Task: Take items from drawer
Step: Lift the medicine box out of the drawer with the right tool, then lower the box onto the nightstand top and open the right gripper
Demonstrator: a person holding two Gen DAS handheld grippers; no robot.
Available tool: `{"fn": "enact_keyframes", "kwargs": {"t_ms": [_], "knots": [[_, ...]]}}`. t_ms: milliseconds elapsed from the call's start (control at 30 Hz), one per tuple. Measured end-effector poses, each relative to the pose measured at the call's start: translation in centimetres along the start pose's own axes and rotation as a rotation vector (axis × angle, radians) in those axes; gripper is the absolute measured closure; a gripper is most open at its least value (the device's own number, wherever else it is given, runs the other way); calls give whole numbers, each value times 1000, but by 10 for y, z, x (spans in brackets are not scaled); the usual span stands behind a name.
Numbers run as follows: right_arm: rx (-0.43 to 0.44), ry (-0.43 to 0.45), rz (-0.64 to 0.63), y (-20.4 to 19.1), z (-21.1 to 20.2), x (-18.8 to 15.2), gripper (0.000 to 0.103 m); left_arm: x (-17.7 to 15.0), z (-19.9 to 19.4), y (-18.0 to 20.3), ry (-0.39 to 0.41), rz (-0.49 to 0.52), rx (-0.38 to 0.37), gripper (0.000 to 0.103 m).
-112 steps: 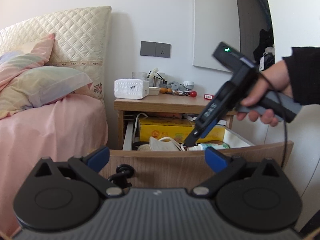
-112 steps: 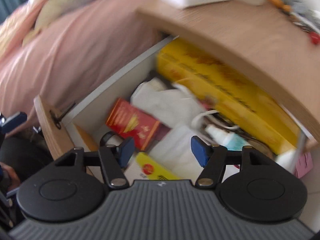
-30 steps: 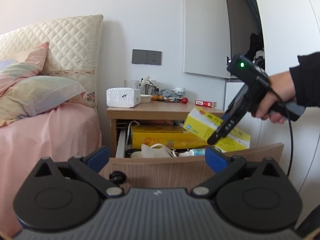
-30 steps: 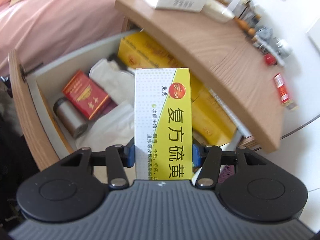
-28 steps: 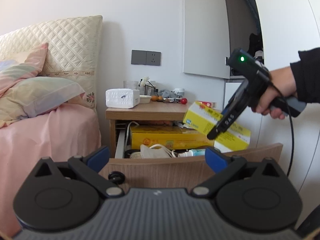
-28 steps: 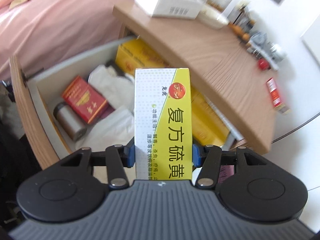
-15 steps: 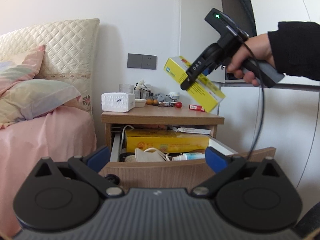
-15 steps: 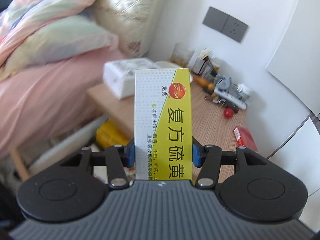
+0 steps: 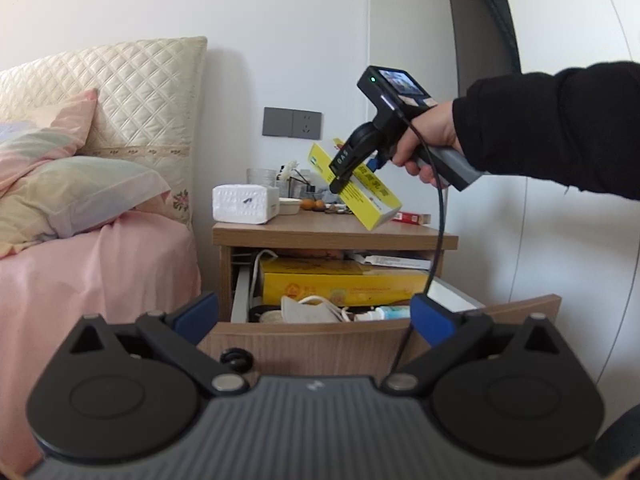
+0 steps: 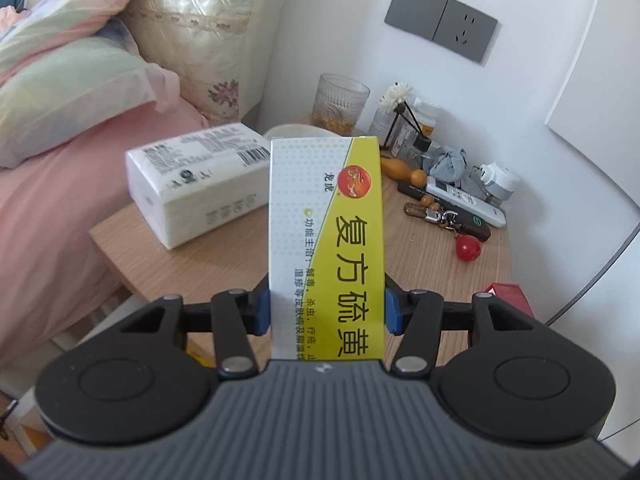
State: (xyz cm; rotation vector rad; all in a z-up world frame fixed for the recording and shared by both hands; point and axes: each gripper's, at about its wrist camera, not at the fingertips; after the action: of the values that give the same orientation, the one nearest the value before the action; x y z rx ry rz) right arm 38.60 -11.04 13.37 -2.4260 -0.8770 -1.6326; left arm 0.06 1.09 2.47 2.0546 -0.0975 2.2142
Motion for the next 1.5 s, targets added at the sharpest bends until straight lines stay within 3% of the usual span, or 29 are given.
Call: {"fn": "enact_keyframes", "kwargs": {"t_ms": [367,667,767,833,867,1167,1500], "knots": [[6,-42,67,27,45,-22,48,-1,3,-14,-15,-26,40,0],[82,-14,242,56,46,-36,46,-2,4,-14,-11,-11,21,0],[66,7,270,61,41,-40,33,-2,6,-16,-23,-21,37,0],[32,29,295,65,32,-41,17,-2,6,-15,-22,-24,32,0],[29,42,307,66,25,-40,16,-2,5,-14,-21,-21,28,0],[-20,153,328,58,-48,-29,16,-3,6,-11,-25,-9,35,0],[-53,234,297,11,-138,-40,16,-3,4,-2,-11,40,52,0]]}}
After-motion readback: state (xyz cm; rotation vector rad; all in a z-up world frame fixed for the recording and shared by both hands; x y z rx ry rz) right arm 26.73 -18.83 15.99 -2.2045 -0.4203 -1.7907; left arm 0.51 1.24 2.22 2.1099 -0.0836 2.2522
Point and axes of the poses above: each gripper's, at about its wrist camera, not at the fingertips, and z roughly the way its jaws point, y to its right, x to its top, and after that the axes turned 14 degrees about y, right-handed
